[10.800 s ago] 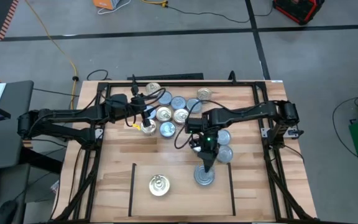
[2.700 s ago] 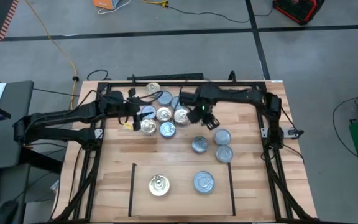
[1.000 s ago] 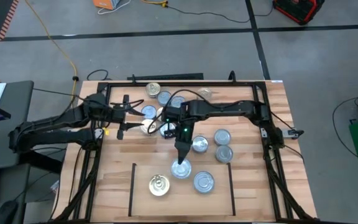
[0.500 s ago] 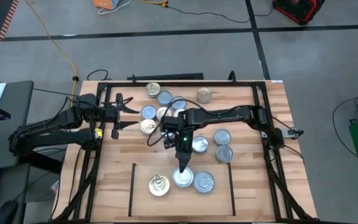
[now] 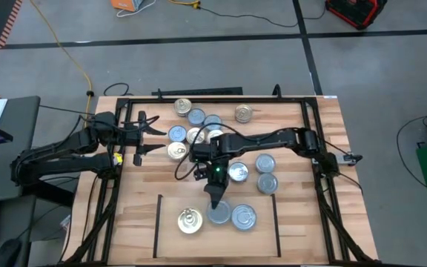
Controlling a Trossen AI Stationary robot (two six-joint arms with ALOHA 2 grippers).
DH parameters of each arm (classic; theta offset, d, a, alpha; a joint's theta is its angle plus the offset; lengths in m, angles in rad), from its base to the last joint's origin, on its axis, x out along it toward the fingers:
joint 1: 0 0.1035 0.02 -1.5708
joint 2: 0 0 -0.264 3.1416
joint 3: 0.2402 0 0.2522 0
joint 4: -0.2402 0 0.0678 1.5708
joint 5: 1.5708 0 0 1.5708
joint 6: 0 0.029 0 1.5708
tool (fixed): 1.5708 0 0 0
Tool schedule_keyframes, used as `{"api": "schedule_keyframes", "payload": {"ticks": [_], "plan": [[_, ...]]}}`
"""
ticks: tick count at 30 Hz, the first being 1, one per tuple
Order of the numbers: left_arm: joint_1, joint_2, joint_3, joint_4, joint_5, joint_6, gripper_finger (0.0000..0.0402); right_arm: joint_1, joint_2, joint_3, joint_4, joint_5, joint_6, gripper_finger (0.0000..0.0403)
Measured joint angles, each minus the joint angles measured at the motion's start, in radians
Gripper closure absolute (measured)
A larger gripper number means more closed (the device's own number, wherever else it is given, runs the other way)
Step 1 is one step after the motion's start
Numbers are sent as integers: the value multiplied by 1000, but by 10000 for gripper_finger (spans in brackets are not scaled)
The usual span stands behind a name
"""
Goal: Stack canned seafood by type on shelf
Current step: Put the top green and white tuna can on the shelf, then put the blue and pink tuna can on the top of the blue and pink tuna can on the shelf
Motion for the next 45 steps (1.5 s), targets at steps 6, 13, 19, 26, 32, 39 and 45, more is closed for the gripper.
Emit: {"api": "schedule_keyframes", "payload": {"ticks": [6, 13, 19, 26, 32, 39, 45], "plan": [[0, 0, 0, 0, -6, -6, 233, -41, -35, 14, -1, 23, -1, 134], [0, 0, 0, 0, -13, -5, 233, -28, -34, 18, -10, 35, -17, 133], [0, 0, 0, 0, -28, -10, 233, -65, -70, 17, -35, 113, -39, 133], [0, 0, 0, -1, -32, -14, 233, -51, -81, 16, -96, 195, -62, 132], [0, 0, 0, -1, -32, -10, 233, -8, -82, 9, -95, 179, -61, 132], [0, 0, 0, -1, -36, -11, 233, 44, -82, 8, -34, 181, -3, 132], [0, 0, 0, 0, -36, -15, 233, 74, -82, 8, 23, 185, 44, 132]]}}
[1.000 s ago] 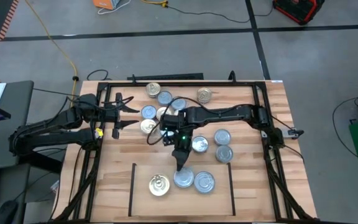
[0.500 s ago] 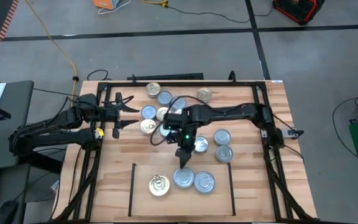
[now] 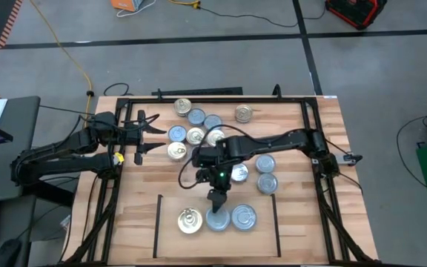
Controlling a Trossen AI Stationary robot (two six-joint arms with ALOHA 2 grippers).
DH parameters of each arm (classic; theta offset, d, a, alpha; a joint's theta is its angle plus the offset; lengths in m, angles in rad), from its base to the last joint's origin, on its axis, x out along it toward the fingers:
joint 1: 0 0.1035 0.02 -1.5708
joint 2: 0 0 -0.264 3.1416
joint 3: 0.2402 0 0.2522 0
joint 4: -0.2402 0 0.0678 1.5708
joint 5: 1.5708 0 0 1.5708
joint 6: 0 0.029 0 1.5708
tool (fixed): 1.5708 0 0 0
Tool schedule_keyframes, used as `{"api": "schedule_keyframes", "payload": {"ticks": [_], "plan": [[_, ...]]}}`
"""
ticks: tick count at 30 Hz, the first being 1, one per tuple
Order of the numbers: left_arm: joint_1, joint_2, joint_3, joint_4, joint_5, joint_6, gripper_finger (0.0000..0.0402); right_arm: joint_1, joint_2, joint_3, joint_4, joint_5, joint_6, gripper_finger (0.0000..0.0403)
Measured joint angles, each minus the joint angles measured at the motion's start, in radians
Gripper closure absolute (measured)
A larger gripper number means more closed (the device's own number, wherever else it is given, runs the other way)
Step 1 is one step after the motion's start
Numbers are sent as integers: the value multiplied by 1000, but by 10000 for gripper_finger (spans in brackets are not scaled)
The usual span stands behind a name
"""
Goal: Stack canned seafood by type on shelf
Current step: Put the blue and pink tuna can on the top of the blue and pink tuna can on the shelf
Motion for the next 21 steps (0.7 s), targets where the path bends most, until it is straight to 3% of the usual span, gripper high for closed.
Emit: {"api": "schedule_keyframes", "payload": {"ticks": [4, 7, 9, 13, 19, 21], "plan": [[0, 0, 0, 0, 0, -6, 233, -20, -3, 0, -23, 49, -4, 132], [0, 0, 0, 0, 0, -11, 233, -60, -33, -1, -92, 162, -86, 132], [0, 0, 0, -1, 1, -17, 233, -86, -63, -1, -167, 300, -178, 132], [0, 9, -12, 0, 1, -16, 233, -126, -119, -42, -234, 688, -299, 132], [0, 81, -91, 160, -5, -13, 233, -243, -259, -332, 16, 867, -338, 134], [0, 112, -111, 194, -56, -12, 233, -279, -301, -470, 136, 936, -333, 137]]}}
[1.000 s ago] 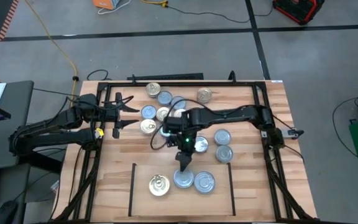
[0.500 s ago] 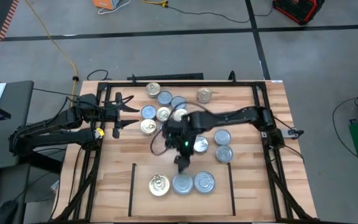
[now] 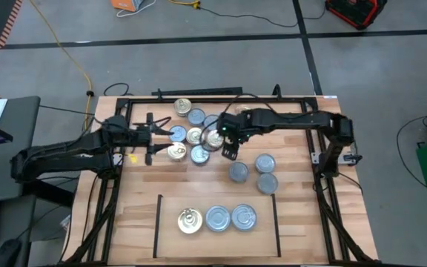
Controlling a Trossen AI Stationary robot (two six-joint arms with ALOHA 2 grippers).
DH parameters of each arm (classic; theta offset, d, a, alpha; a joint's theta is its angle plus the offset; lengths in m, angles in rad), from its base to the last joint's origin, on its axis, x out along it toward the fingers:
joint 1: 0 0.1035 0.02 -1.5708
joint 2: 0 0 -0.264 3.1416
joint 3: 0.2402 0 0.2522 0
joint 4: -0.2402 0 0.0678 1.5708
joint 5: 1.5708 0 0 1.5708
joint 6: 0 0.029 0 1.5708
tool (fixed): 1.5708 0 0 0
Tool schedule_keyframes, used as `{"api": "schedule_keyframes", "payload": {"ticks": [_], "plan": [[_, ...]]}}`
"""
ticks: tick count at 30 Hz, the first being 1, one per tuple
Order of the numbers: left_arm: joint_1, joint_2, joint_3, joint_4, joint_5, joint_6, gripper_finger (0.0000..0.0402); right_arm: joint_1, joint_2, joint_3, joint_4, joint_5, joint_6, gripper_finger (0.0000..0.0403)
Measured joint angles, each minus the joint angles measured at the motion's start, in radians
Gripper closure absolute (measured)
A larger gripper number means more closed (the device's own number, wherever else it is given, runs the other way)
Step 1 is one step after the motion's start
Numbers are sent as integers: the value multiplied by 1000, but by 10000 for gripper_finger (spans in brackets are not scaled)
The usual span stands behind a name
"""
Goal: Stack canned seafood by type on shelf
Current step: Put the blue and pink tuna can on the top of the blue and pink tuna can on the shelf
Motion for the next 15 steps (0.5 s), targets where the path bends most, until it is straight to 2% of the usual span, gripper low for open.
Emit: {"api": "schedule_keyframes", "payload": {"ticks": [4, 8, 15], "plan": [[0, 28, -2, -5, -109, -19, 233, -71, -94, -264, 258, 137, 46, 146], [0, 34, -2, -14, -132, -32, 233, -124, -168, -481, 516, 269, 115, 157], [0, 102, -2, -7, -200, 4, 233, -142, -209, -738, 894, 474, 161, 184]]}}
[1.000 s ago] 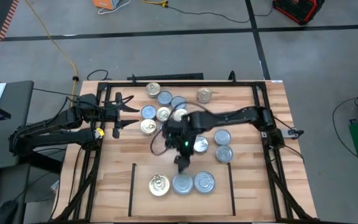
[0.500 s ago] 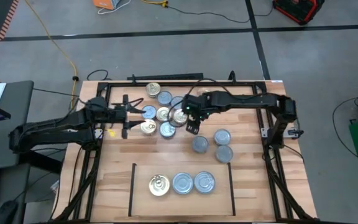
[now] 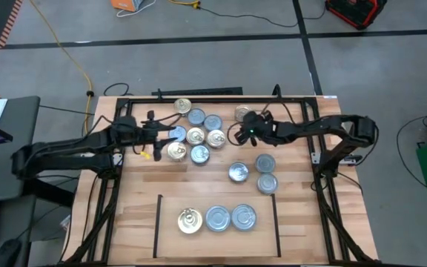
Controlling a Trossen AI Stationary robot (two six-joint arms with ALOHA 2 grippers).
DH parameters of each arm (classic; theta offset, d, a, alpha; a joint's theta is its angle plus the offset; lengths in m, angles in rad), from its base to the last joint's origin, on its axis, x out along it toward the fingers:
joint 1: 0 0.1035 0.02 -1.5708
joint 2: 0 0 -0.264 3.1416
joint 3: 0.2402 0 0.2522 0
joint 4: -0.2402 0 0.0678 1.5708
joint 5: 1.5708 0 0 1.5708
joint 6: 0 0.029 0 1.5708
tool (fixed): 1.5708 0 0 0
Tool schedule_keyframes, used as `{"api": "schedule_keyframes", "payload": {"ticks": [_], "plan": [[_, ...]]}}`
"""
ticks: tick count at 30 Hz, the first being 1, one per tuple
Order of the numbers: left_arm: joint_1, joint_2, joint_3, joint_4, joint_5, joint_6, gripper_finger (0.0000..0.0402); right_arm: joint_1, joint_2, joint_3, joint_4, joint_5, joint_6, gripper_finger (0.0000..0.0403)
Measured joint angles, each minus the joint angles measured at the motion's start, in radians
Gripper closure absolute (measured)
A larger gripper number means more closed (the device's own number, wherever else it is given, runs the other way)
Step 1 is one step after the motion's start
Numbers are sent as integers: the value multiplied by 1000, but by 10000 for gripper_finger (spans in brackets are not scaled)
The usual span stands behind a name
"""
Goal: Stack canned seafood by type on shelf
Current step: Put the blue and pink tuna can on the top of the blue and pink tuna can on the shelf
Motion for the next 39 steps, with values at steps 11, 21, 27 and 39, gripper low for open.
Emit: {"api": "schedule_keyframes", "payload": {"ticks": [11, 21, 27, 39], "plan": [[2, 91, 0, 33, -127, 77, 233, -115, -1, -133, 275, 59, -8, 221], [2, 102, 0, 55, -203, 122, 233, -167, 137, -132, 427, -34, -2, 250], [2, 101, 0, 55, -242, 139, 233, -134, 158, -127, 350, -25, 73, 274], [2, 100, 0, 55, -241, 145, 233, -2, 19, -135, 124, -62, 121, 286]]}}
